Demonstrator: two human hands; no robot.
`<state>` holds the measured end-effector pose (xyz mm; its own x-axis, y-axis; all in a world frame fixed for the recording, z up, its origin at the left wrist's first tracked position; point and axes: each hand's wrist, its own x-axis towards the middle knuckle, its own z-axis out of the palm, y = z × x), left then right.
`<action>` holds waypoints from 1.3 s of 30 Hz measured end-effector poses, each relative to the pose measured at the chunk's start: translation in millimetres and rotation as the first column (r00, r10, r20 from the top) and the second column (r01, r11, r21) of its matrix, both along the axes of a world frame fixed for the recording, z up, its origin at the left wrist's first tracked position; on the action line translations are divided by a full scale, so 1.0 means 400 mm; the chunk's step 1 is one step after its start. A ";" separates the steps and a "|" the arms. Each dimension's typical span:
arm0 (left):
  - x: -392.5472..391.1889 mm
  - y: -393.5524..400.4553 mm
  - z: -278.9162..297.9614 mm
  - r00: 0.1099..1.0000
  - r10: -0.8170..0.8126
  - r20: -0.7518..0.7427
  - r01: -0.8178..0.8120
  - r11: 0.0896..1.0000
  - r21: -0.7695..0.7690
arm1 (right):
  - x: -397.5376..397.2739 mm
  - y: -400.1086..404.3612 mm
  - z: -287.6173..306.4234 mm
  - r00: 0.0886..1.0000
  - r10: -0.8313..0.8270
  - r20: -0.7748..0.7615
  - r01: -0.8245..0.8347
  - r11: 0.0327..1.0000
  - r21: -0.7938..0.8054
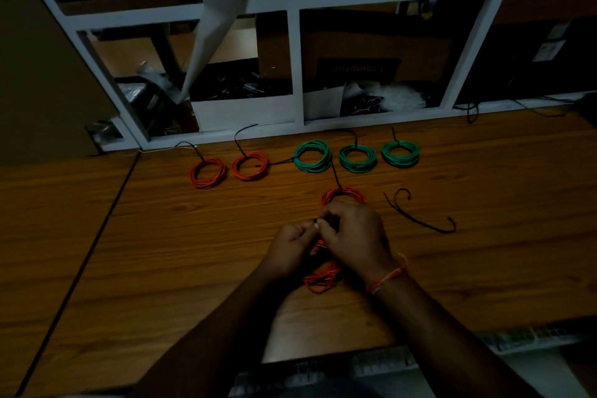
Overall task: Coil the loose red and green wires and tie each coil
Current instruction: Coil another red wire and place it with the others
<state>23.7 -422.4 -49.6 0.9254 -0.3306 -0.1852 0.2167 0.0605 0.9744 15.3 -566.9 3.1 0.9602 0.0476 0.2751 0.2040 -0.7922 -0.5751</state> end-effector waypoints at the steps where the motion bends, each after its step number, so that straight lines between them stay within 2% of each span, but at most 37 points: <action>1: -0.002 -0.002 0.003 1.000 0.009 -0.006 -0.010 1.000 -0.002 | 0.000 -0.003 0.001 1.000 0.004 -0.002 -0.004 1.000 0.026; 10: -0.002 0.003 0.000 0.999 -0.011 0.033 0.011 1.000 0.010 | -0.002 0.003 -0.005 1.000 -0.024 0.006 0.024 1.000 0.009; 15: -0.005 0.003 0.007 0.999 0.005 0.035 -0.006 1.000 0.016 | -0.012 -0.012 0.005 0.999 -0.017 -0.029 0.020 0.993 0.115; 18: -0.003 0.007 0.003 0.998 0.007 0.065 -0.009 0.999 0.039 | -0.009 -0.013 0.006 1.000 -0.013 -0.011 0.014 0.996 0.089; 26: -0.002 0.002 -0.014 1.000 0.011 0.006 -0.011 1.000 -0.019 | 0.011 0.000 -0.004 0.999 0.053 -0.005 -0.053 0.997 0.060; 28: -0.002 0.000 -0.020 1.000 0.012 -0.004 -0.012 0.999 -0.043 | 0.012 -0.004 0.008 0.998 0.049 -0.032 -0.045 0.992 0.117; 31: -0.009 -0.001 -0.023 0.999 -0.006 0.031 0.009 0.996 -0.089 | 0.034 -0.012 0.029 0.990 -0.014 -0.140 0.053 0.959 0.280; 33: -0.013 -0.003 -0.022 0.999 -0.016 0.030 0.019 0.993 -0.120 | 0.067 -0.014 0.038 0.960 -0.039 -0.279 0.117 0.956 0.269; 35: -0.014 -0.004 -0.022 1.000 -0.019 0.016 0.021 0.990 -0.141 | 0.098 -0.008 0.039 0.899 -0.034 -0.437 0.153 0.959 0.240; 39: -0.013 -0.004 -0.025 0.999 -0.032 0.002 0.032 0.984 -0.177 | 0.136 0.008 0.035 0.769 0.038 -0.638 0.226 0.917 0.329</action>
